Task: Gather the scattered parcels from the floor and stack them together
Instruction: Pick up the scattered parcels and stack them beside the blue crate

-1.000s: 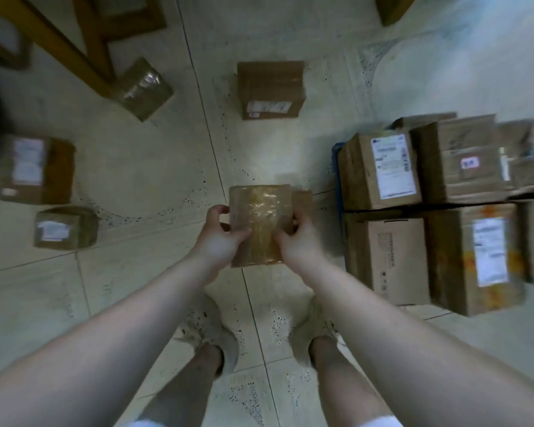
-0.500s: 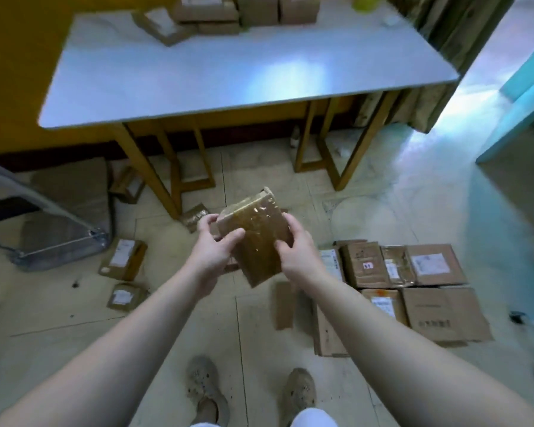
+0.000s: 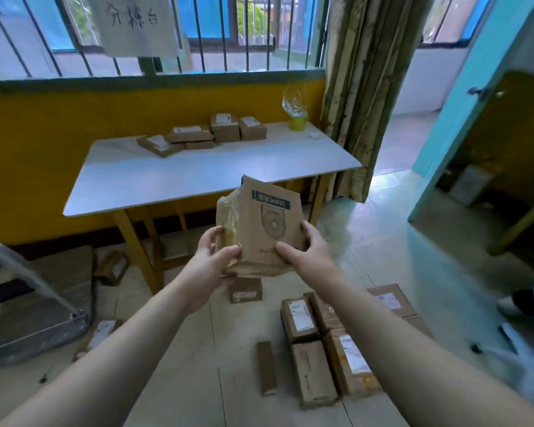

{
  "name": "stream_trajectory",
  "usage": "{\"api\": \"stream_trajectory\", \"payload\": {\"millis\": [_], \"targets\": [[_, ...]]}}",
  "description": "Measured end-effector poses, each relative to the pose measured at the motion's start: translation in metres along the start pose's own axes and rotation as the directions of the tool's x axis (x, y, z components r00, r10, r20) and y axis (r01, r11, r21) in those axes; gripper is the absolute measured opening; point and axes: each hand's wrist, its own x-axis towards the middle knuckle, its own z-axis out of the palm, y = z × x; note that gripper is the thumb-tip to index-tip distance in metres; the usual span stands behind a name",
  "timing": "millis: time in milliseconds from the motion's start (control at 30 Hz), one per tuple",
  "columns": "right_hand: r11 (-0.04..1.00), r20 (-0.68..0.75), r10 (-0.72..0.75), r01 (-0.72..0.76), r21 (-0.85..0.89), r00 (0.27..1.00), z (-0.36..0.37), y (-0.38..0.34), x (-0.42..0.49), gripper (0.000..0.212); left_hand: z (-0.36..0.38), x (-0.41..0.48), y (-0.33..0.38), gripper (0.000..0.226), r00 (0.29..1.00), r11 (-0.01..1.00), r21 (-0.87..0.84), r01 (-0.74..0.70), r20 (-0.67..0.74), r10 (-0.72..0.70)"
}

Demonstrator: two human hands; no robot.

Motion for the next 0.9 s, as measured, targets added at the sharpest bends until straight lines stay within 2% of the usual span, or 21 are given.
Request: {"api": "stream_trajectory", "payload": {"millis": [100,200,267,367,467,667,900], "targets": [[0.992,-0.095,-0.107,0.099,-0.081,0.990,-0.015,-0.003,-0.030,0.073,0.018,-0.015,0.007,0.071,0.997,0.996,0.081,0.044,0.057,-0.049],[0.970,-0.190,-0.204,0.173,-0.170,0.960,-0.037,-0.007,-0.056,0.067,0.048,-0.028,0.017,0.065,0.998,0.996,0.084,0.030,0.057,-0.035],[0.985,-0.209,-0.174,0.166,-0.052,0.962,-0.060,-0.015,-0.071,0.061,0.069,-0.036,0.026,0.060,0.998,0.999,0.045,-0.001,0.070,-0.002],[0.987,-0.112,-0.027,0.045,0.156,0.993,-0.104,-0.023,-0.092,0.044,0.107,-0.045,0.043,0.049,0.984,1.000,0.000,-0.023,0.178,0.023],[0.984,-0.075,0.013,0.001,0.179,0.997,-0.151,-0.016,-0.111,0.040,0.154,-0.051,0.050,0.047,0.968,0.997,0.037,-0.063,0.246,0.052],[0.982,-0.237,-0.063,0.103,0.158,0.969,-0.255,0.005,-0.150,0.015,0.274,-0.059,0.045,0.046,0.924,0.999,0.008,-0.042,0.381,0.036],[0.986,-0.294,0.007,0.043,0.162,0.956,-0.374,0.053,-0.178,0.011,0.401,-0.058,0.025,0.054,0.882,0.997,0.041,-0.072,0.469,0.044]]}}
